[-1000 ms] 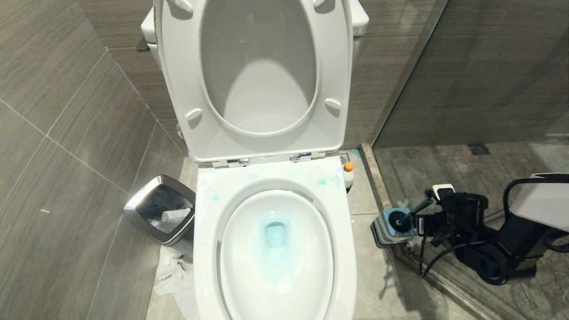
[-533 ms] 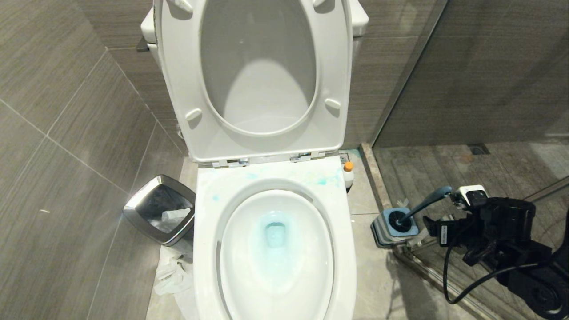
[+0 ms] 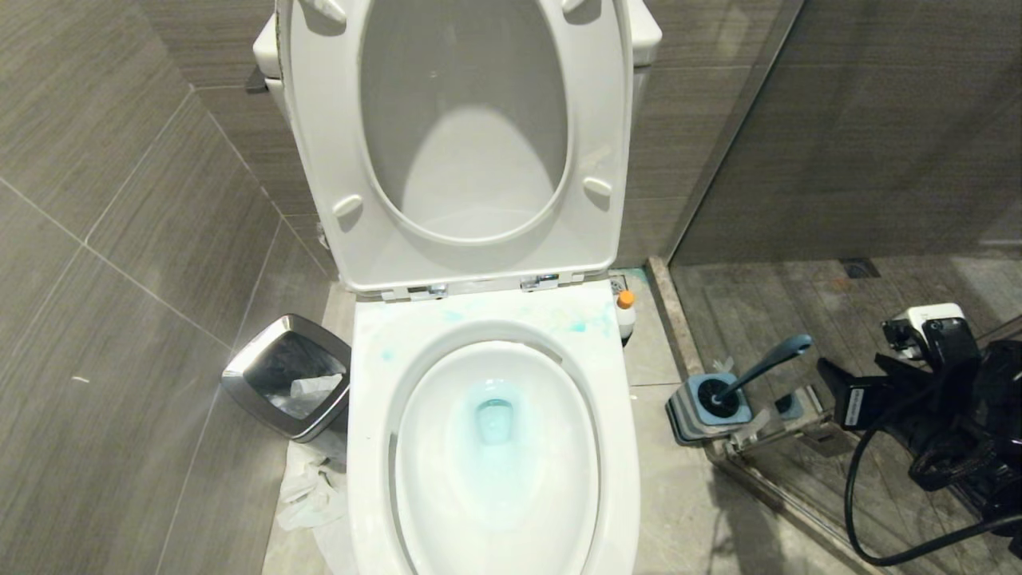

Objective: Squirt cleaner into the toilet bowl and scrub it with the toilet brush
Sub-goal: Flush the toilet

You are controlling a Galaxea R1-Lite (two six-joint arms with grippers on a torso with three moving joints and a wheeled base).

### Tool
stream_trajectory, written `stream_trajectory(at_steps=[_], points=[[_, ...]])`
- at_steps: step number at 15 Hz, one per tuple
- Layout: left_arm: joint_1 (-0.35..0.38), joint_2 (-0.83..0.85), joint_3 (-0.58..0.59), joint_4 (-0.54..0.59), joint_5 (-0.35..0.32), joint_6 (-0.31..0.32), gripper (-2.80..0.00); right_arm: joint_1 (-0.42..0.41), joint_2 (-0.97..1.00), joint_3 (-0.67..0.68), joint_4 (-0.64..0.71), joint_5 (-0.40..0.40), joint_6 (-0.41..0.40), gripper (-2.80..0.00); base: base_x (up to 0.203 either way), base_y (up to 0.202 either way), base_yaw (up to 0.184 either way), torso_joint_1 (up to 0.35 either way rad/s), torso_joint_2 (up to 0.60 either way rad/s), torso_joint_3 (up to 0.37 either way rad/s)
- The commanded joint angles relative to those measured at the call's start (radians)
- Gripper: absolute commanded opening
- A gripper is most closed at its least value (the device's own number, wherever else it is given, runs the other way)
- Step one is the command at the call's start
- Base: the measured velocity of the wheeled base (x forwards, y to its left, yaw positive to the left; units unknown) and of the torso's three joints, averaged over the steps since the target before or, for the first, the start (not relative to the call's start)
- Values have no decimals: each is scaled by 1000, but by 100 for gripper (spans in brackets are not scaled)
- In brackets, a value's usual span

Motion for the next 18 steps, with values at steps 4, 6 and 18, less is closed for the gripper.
stream_trajectory(at_steps=[4, 6, 18], points=[[0, 0, 0, 0, 0, 0, -280, -2, -147, 20, -6, -8, -79, -280, 0, 0, 0, 0, 0, 0], [0, 0, 0, 0, 0, 0, -280, -5, -181, 48, -10, -24, -104, -280, 0, 0, 0, 0, 0, 0], [0, 0, 0, -1, 0, 0, -280, -5, -723, 299, 84, -36, -232, -280, 0, 0, 0, 0, 0, 0]])
